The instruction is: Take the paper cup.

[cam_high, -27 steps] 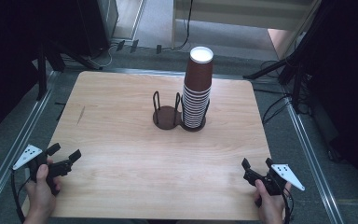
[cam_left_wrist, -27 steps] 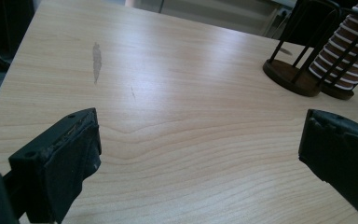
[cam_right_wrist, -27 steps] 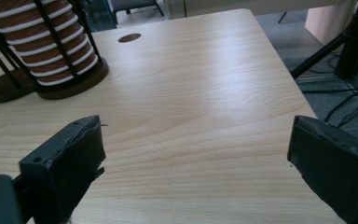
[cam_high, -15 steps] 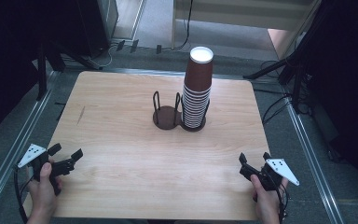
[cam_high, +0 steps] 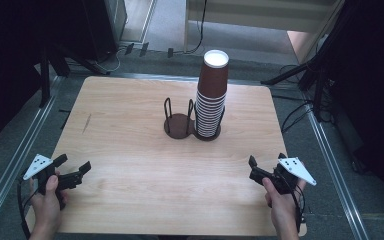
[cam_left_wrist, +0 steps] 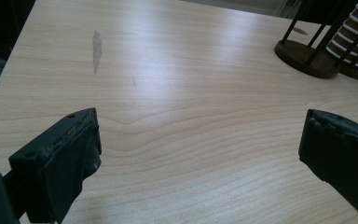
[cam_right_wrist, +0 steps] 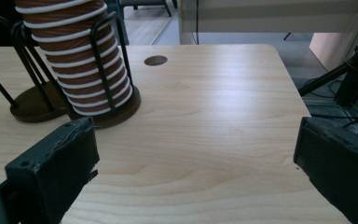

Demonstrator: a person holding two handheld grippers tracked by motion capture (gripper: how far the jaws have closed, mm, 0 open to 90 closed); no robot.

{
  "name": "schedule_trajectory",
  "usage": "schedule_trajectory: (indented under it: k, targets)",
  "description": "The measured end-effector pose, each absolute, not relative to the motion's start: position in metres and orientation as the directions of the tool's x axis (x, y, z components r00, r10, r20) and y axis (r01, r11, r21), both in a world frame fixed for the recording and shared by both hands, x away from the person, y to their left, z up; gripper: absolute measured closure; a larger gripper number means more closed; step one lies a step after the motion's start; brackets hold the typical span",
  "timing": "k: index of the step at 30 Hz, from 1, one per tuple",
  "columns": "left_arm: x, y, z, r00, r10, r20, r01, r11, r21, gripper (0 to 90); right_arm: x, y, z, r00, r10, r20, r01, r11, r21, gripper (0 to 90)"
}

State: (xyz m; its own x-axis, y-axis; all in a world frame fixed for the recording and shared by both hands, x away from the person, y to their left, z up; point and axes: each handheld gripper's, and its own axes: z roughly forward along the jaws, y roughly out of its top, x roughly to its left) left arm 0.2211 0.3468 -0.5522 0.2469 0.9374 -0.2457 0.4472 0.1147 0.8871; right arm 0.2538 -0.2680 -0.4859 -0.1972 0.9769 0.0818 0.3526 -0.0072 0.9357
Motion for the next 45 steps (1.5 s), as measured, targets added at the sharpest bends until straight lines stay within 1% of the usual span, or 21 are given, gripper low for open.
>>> schedule_trajectory:
  k: [5, 25, 41, 43, 45]
  targets:
    - [0.221, 0.346, -0.552, 0.244, 0.939, -0.242, 0.450, 0.111, 0.886, 0.0, 0.262, -0.259, -0.475, -0.199, 0.975, 0.102, 0.335, -0.030, 0.942, 0.0]
    - [0.222, 0.346, -0.552, 0.247, 0.939, -0.240, 0.454, 0.106, 0.885, 0.0, 0.288, -0.217, -0.438, -0.286, 0.956, 0.061, 0.296, 0.028, 0.955, 0.0]
    - [0.222, 0.345, -0.552, 0.252, 0.938, -0.240, 0.456, 0.104, 0.884, 0.0, 0.306, -0.187, -0.419, -0.332, 0.941, 0.063, 0.280, 0.035, 0.959, 0.0]
    - [0.222, 0.345, -0.552, 0.251, 0.938, -0.238, 0.454, 0.103, 0.885, 0.2, 0.307, -0.186, -0.418, -0.334, 0.941, 0.063, 0.281, 0.035, 0.959, 0.0]
    - [0.222, 0.345, -0.552, 0.243, 0.940, -0.239, 0.451, 0.109, 0.886, 3.0, 0.310, -0.183, -0.416, -0.334, 0.941, 0.058, 0.281, 0.041, 0.959, 0.0]
